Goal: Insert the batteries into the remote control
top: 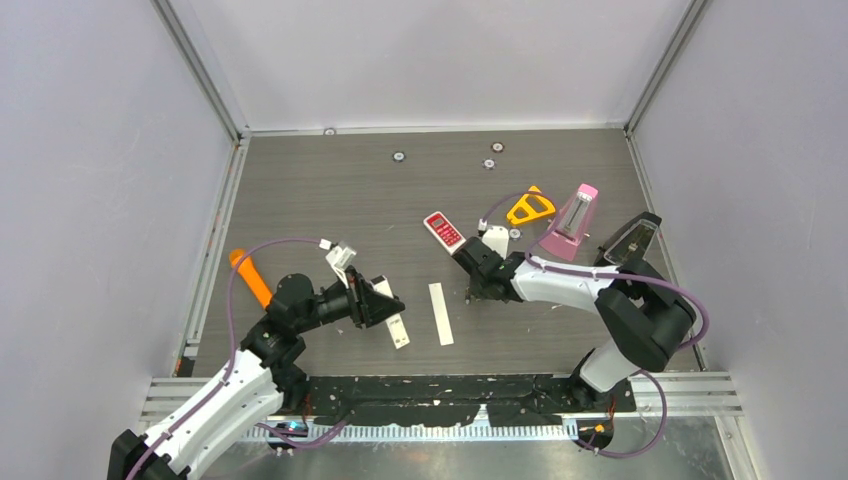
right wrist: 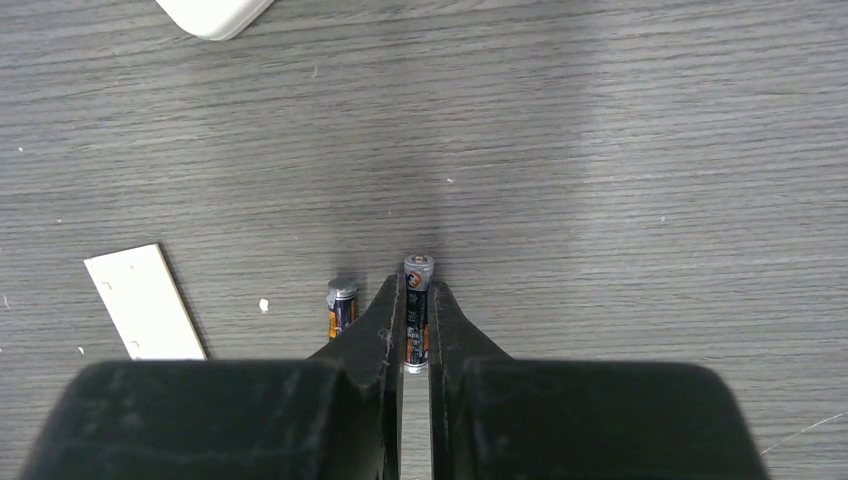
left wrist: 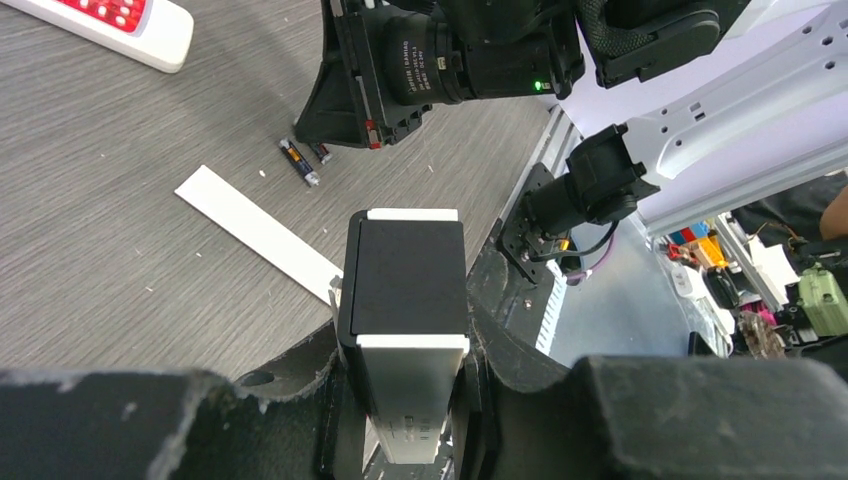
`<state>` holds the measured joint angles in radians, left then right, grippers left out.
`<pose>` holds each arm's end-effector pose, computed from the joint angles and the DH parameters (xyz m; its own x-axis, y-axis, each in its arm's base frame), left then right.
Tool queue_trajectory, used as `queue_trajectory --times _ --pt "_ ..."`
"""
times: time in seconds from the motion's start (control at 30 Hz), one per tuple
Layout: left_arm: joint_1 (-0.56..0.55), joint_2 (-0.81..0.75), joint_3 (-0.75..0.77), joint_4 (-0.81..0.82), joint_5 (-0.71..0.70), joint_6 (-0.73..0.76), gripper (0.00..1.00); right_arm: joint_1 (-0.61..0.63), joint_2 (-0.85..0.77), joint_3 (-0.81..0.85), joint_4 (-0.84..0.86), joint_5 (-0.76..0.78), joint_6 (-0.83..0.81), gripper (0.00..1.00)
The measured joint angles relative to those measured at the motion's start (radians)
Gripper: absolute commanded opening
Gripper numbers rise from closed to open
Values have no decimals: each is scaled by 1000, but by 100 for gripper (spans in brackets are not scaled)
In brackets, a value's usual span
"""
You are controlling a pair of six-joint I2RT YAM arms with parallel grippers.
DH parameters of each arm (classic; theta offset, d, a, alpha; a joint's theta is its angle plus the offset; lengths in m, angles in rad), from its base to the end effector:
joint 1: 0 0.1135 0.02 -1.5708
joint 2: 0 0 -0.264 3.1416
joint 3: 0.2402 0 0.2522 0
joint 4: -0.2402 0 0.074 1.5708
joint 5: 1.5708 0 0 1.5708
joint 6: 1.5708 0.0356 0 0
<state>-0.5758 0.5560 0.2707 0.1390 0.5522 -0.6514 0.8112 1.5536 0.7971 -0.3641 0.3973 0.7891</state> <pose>0.1164 -0.0978 0.2263 -0.6422 -0.1985 -0.7404 0.6407 0.3913 -0.6606 0.2037 0.1945 0.1568 -0.8290 0.0774 -0.5538 0.0507 0.9967 0.0634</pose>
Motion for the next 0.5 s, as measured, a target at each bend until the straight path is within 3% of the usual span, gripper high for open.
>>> queue_trajectory --times 0.23,0.37,0.5 --pt "0 5 -4 45 -5 -72 0 5 -95 -27 7 -44 -54 5" --pt "0 15 -21 118 -5 -144 0 71 -307 -35 15 -56 -114 5" --pt "0 38 -34 193 -6 -236 0 227 -528 -13 53 -50 -182 5"
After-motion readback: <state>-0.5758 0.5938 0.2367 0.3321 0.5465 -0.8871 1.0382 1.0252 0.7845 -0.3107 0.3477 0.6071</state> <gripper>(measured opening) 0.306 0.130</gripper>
